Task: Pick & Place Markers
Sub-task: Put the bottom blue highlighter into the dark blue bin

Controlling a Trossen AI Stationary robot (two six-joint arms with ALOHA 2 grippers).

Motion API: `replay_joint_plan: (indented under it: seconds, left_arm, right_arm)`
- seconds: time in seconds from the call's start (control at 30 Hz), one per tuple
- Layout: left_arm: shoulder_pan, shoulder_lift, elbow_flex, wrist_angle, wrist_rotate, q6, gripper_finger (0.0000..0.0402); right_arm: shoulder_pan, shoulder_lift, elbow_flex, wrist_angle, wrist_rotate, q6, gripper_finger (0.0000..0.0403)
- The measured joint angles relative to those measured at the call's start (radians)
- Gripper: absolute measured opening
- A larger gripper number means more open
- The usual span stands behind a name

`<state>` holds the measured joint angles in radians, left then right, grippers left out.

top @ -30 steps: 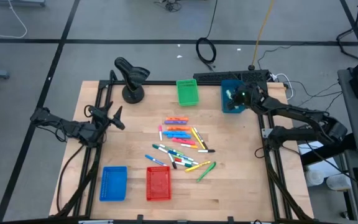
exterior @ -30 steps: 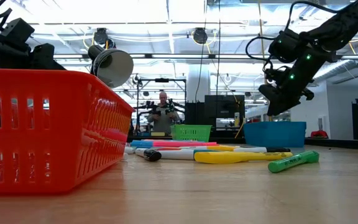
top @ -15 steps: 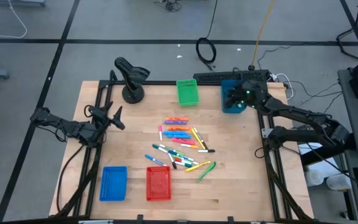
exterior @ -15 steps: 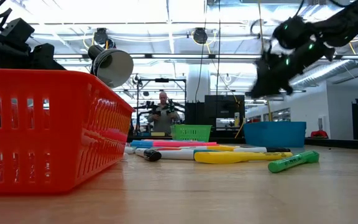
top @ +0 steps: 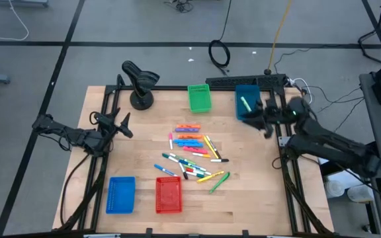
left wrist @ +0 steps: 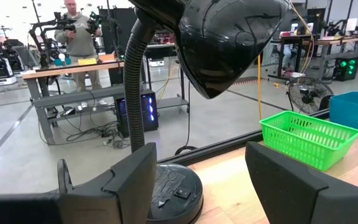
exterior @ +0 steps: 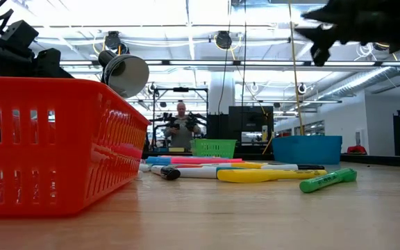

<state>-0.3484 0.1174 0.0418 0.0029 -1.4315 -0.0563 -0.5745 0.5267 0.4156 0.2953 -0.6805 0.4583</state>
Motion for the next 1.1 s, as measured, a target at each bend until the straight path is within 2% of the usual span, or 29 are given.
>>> replay_joint_plan:
  seconds: [0.1,0.2,0.4,0.47,0.57,0.77,0.87,1.0,1.1]
  left_arm:
    - [0.000,0.000,0.000,0.000,0.000,0.001,0.0251]
    - [0.000,0.000,0.000,0.000,-0.002,0.057,0.0251]
    - [0.000,0.000,0.000,0.000,-0.001,0.141,0.0251]
    - [0.000,0.000,0.000,0.000,-0.003,0.133,0.0251]
    - [0.000,0.000,0.000,0.002,0.018,0.088,0.0251]
    - [0.000,0.001,0.000,0.040,0.078,-0.074,0.0251]
    - [0.000,0.001,0.000,0.117,0.081,-0.129,0.0251]
    - [0.000,0.001,0.000,0.136,0.173,-0.256,0.0251]
    - [0.000,0.008,0.000,0.128,0.358,-0.309,0.0251]
  right_arm:
    - [0.103,-0.073,-0.100,0.111,0.005,0.027,0.0121]
    - [0.201,-0.111,-0.205,0.203,0.059,0.002,0.0121]
    - [0.387,-0.124,-0.342,0.359,0.188,-0.214,0.0121]
    - [0.450,-0.124,-0.361,0.380,0.267,-0.308,0.0121]
    - [0.544,-0.122,-0.368,0.305,0.415,-0.413,0.0121]
    - [0.712,-0.102,-0.370,0.283,0.656,-0.529,0.0121]
    - [0.775,-0.101,-0.370,0.282,0.760,-0.571,0.0121]
    - [0.862,-0.083,-0.371,0.252,0.981,-0.650,0.0121]
    - [0.904,-0.061,-0.371,0.259,1.073,-0.735,0.0121]
